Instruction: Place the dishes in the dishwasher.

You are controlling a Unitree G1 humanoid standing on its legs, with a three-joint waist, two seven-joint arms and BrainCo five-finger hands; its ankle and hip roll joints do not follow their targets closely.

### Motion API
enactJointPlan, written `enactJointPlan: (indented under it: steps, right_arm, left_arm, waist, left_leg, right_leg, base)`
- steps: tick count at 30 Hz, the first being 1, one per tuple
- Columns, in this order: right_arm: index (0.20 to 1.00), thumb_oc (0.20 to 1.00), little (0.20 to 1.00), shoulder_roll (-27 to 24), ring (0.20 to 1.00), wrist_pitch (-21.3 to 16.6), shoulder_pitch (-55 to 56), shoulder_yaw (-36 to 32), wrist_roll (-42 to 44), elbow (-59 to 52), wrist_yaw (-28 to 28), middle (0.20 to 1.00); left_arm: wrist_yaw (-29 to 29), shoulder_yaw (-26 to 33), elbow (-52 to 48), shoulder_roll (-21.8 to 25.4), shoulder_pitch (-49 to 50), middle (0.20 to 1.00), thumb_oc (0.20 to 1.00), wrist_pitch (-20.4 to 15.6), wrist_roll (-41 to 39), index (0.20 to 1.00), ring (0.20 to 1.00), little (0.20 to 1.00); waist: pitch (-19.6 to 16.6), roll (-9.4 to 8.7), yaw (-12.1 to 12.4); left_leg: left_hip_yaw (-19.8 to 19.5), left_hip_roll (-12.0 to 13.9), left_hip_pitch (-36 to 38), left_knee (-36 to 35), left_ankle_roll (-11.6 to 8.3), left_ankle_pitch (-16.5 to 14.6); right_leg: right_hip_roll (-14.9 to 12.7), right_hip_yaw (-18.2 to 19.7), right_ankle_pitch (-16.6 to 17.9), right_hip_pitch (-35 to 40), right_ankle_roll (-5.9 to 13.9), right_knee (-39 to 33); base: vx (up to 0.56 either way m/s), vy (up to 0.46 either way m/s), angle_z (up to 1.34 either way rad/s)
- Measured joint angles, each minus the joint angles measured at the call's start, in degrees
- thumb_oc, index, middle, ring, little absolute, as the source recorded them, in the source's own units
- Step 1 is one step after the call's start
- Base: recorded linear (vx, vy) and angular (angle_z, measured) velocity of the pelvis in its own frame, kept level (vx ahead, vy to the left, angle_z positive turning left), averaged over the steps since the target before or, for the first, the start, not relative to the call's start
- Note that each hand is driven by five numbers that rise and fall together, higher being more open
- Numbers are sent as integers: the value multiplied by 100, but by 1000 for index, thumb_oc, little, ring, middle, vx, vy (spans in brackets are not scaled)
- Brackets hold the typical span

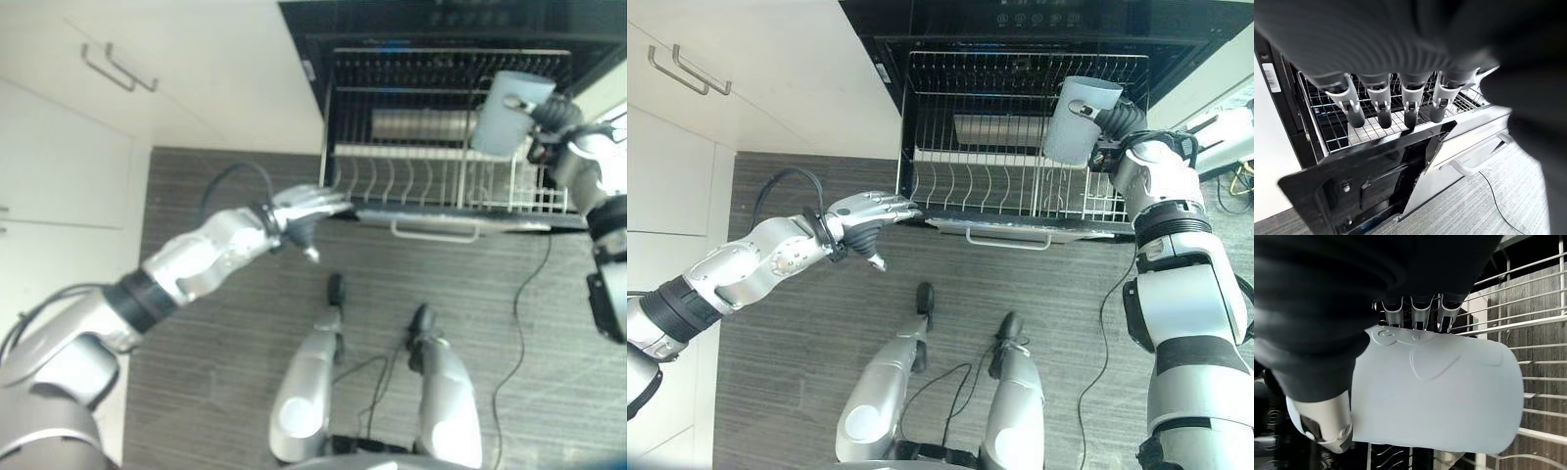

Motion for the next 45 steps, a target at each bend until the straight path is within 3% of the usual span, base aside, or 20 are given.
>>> enactJointPlan:
  steps: [4, 8, 14, 15, 16, 22, 30, 33, 34, 36, 38, 39, 40, 42, 45]
  right_arm:
    - [200, 200, 200, -2, 200, -36, 0, 2, -1, 241, -168, 200]
    - [200, 200, 200, -43, 200, -382, -59, -9, -24, 252, -287, 200]
    - [200, 200, 200, -53, 200, -579, -129, -5, -289, 192, -400, 200]
    - [551, 551, 551, -53, 551, -612, -129, -4, -337, 194, -401, 551]
    - [1000, 1000, 1000, -53, 1000, -617, -129, -4, -340, 205, -408, 1000]
    - [1000, 1000, 1000, -53, 1000, -683, -129, -13, -575, 423, -1024, 1000]
    - [1000, 1000, 1000, -7, 1000, -1383, -9, -318, -604, -296, -1736, 1000]
    - [1000, 1000, 1000, 427, 1000, -1825, 751, -806, -463, -1118, -2072, 1000]
    - [1000, 1000, 1000, 894, 1000, -2174, 1413, -971, -449, -1994, -2182, 1000]
    - [1000, 1000, 1000, 1343, 1000, -2545, 2564, -1173, -437, -3448, -2387, 1000]
    - [1000, 1000, 1000, 1668, 1000, -2795, 3330, -1078, -445, -4186, -2516, 1000]
    - [1000, 1000, 1000, 2092, 1000, -2984, 4053, -1078, -512, -5049, -2729, 1000]
    - [1000, 1000, 1000, 2459, 1000, -3152, 4697, -873, -599, -5633, -2841, 1000]
    - [1000, 1000, 1000, 2664, 1000, -3340, 5466, -338, -965, -5863, -2918, 1000]
    - [1000, 1000, 1000, 2662, 1000, -3693, 6078, -482, -1116, -5842, -2883, 1000]
  left_arm:
    - [-17, 52, -148, 47, -114, 1000, 1000, 17, -149, 1000, 1000, 1000]
    - [-182, 219, -278, 118, -170, 1000, 1000, 45, -174, 1000, 1000, 1000]
    - [-346, 222, -336, 144, -317, 1000, 1000, 80, -285, 1000, 1000, 1000]
    - [-353, 224, -377, 143, -320, 1000, 1000, 102, -285, 1000, 1000, 1000]
    - [-361, 224, -389, 144, -326, 1000, 1000, 103, -287, 1000, 1000, 1000]
    - [-457, 227, -388, 162, -406, 1000, 1000, 106, -391, 1000, 1000, 1000]
    - [-371, 492, -373, 252, 9, 1000, 1000, 130, -358, 1000, 1000, 1000]
    - [261, 854, -284, 216, 917, 1000, 1000, 300, -336, 1000, 1000, 1000]
    - [1296, 1369, -9, -22, 1816, 1000, 1000, 146, -338, 1000, 1000, 1000]
    - [2711, 2026, 292, -731, 2687, 1000, 1000, -500, -259, 1000, 1000, 1000]
    - [3640, 2217, 439, -1240, 3102, 1000, 1000, -1053, -36, 1000, 1000, 1000]
    - [4312, 2487, 631, -1797, 3570, 1000, 1000, -1498, 264, 1000, 1000, 1000]
    - [4695, 2571, 799, -2250, 4006, 1000, 1000, -1666, 374, 1000, 1000, 1000]
    - [5364, 2463, 1295, -2412, 4446, 1000, 1000, -2124, 779, 1000, 1000, 1000]
    - [6001, 2773, 1394, -2347, 4479, 1000, 1000, -2523, 787, 1000, 1000, 1000]
  waist:
    - [6, 35, 53]
    - [5, 42, 38]
    - [5, 42, 17]
    - [5, 42, 18]
    - [5, 42, 19]
    - [2, 46, 41]
    - [2, 51, 31]
    - [1, 52, -19]
    - [-4, 54, -81]
    - [-11, 71, -142]
    - [-30, 78, -173]
    - [-32, 72, -181]
    - [-54, 41, -221]
    - [-619, -161, -317]
    - [-1216, -529, -334]
  left_leg:
    - [-11, -18, -195, 3, 8, 60]
    - [-12, -23, -380, 5, 13, 95]
    - [-7, -11, -476, 8, 9, 104]
    - [-8, -10, -479, 8, 9, 104]
    - [-8, -10, -479, 8, 9, 104]
    - [-9, -12, -478, 8, 11, 110]
    - [0, -16, -371, 8, 12, 111]
    - [36, -23, -16, -19, 18, 104]
    - [139, -31, 314, -30, 62, 64]
    - [156, -32, 657, 31, 44, -79]
    - [158, -47, 902, 95, 37, -202]
    - [247, -52, 1148, 89, 19, -288]
    - [305, -46, 1423, 98, 46, -360]
    - [319, -46, 1539, 73, 86, -468]
    - [315, -113, 1817, 78, 141, -582]
  right_leg:
    - [-42, -5, -10, -248, -15, 123]
    - [-54, 8, -7, -443, -16, 153]
    - [-58, 9, -6, -540, -17, 149]
    - [-58, 8, -6, -542, -17, 148]
    - [-59, 9, -6, -541, -17, 150]
    - [-62, 5, -5, -544, -16, 162]
    - [-67, 15, 3, -438, -18, 148]
    - [-61, 45, 5, -92, -18, 91]
    - [-59, 156, 3, 176, -17, 68]
    - [-32, 197, -10, 542, -20, 24]
    - [-39, 218, -74, 844, -48, -76]
    - [-37, 340, -159, 1090, -103, -172]
    - [-32, 338, -177, 1419, -97, -326]
    - [16, 358, -294, 1658, -64, -593]
    - [25, 508, -285, 2009, -56, -753]
  base:
    - [5, -25, 3]
    - [-8, -5, 0]
    - [-30, -13, 0]
    - [-37, 1, 0]
    - [-41, 5, 1]
    - [-53, 1, 0]
    - [-58, 25, 0]
    - [-21, 115, -11]
    - [15, 117, -25]
    - [24, 100, -15]
    - [132, 111, -8]
    - [160, 116, -25]
    - [120, 109, -27]
    - [129, 137, -7]
    - [82, 192, 5]
